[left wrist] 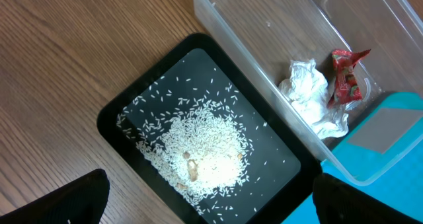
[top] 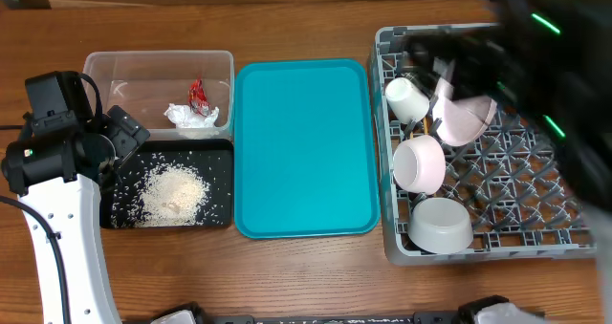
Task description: Sort waste into correct bins and load items into the dishwasher
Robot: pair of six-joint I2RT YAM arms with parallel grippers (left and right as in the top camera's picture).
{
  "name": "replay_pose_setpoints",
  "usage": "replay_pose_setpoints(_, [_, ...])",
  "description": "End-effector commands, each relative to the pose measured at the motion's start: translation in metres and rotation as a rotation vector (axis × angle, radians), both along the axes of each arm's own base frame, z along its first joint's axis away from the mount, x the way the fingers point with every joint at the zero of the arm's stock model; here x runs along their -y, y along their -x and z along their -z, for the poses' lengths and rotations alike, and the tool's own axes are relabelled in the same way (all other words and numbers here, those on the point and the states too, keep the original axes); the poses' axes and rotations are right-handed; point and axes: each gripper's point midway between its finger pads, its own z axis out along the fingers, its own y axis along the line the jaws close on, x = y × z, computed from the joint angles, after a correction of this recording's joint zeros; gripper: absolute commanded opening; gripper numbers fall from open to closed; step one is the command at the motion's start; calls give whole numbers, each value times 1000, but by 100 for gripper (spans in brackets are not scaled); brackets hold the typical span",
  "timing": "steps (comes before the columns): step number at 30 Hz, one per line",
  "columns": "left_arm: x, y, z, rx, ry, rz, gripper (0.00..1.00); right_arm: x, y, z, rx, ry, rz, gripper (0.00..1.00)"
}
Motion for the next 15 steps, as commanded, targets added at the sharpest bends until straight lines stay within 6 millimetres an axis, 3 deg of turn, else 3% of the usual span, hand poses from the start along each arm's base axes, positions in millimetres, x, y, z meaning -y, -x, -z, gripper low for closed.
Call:
replay_pose_setpoints(1, [0,-3,-4,14,5,-7,100,31,64,-53,185,-29,61,100])
replay_pose_setpoints(4, [0,-3,-4,14,6,-7,100,54,115,-71,279,-51,102,100])
replay_pose_setpoints(8, [0,-3,-4,14,5,-7,100,79,173,-72,376,-60,183,100])
replay_pose_setpoints(12, [0,-3,-4,14,6,-7,100,93,208,-45,408,-51,257,100])
replay_pose_setpoints(15, [0,-3,-4,14,5,-7,100,96,218,-12,410,-48,283,100])
